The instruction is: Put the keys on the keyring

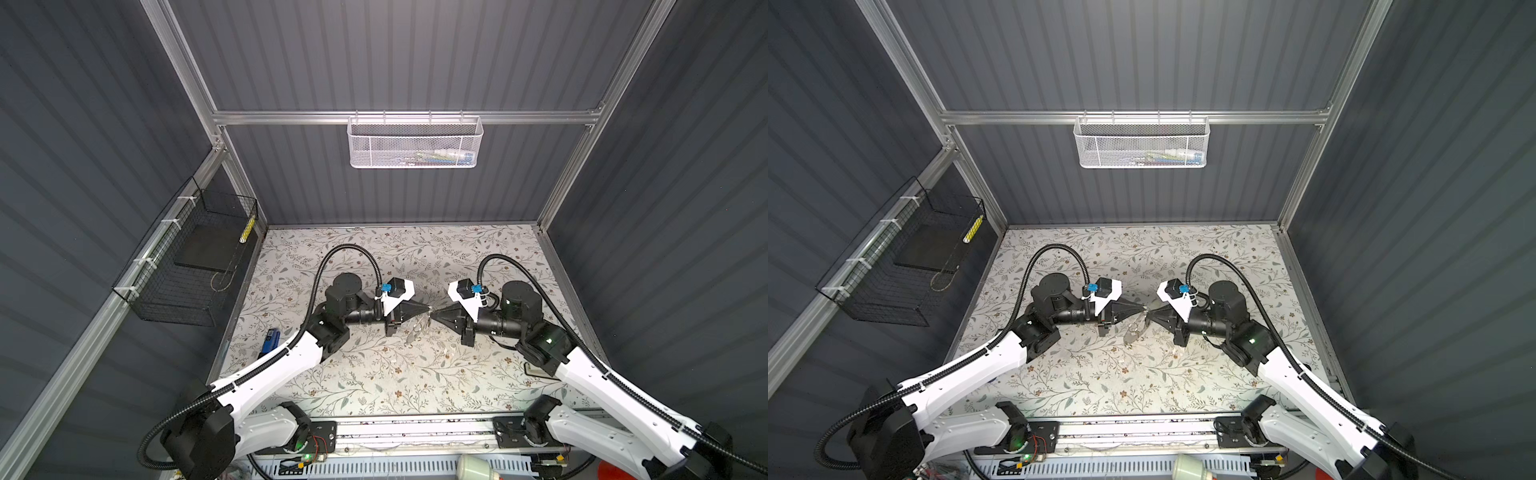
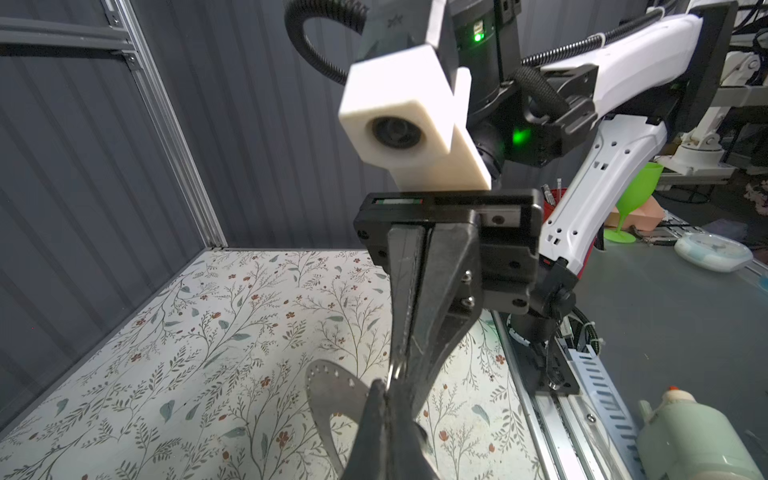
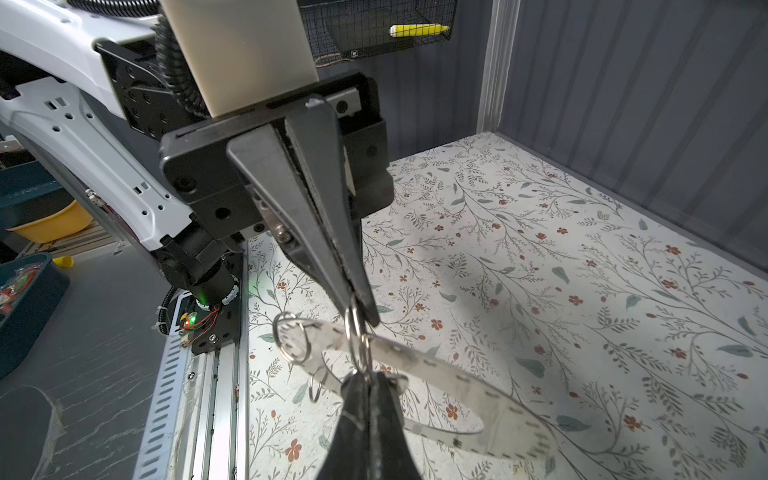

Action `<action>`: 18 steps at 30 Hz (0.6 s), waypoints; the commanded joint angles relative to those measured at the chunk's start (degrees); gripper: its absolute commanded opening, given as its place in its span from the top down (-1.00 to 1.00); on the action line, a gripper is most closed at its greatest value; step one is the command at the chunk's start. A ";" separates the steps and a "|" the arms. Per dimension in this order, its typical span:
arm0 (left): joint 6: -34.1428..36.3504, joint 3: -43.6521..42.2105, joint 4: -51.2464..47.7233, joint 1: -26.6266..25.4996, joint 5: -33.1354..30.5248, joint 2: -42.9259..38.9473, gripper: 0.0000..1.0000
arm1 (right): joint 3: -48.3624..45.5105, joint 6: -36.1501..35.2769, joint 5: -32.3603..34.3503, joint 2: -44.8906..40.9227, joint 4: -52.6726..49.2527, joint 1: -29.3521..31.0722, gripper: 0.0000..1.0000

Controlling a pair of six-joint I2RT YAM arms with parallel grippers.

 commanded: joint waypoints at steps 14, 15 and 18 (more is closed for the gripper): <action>-1.21 0.84 4.44 0.17 4.61 0.51 1.00 | -0.47 -7.11 5.27 -10.36 -5.79 0.17 0.33; -1.22 1.01 4.44 0.23 4.92 0.67 1.00 | -0.55 -6.92 4.95 -10.59 -5.42 0.14 0.32; -1.33 1.16 4.29 0.21 5.68 1.05 1.00 | -0.65 -5.95 3.60 -10.13 -3.49 0.14 0.31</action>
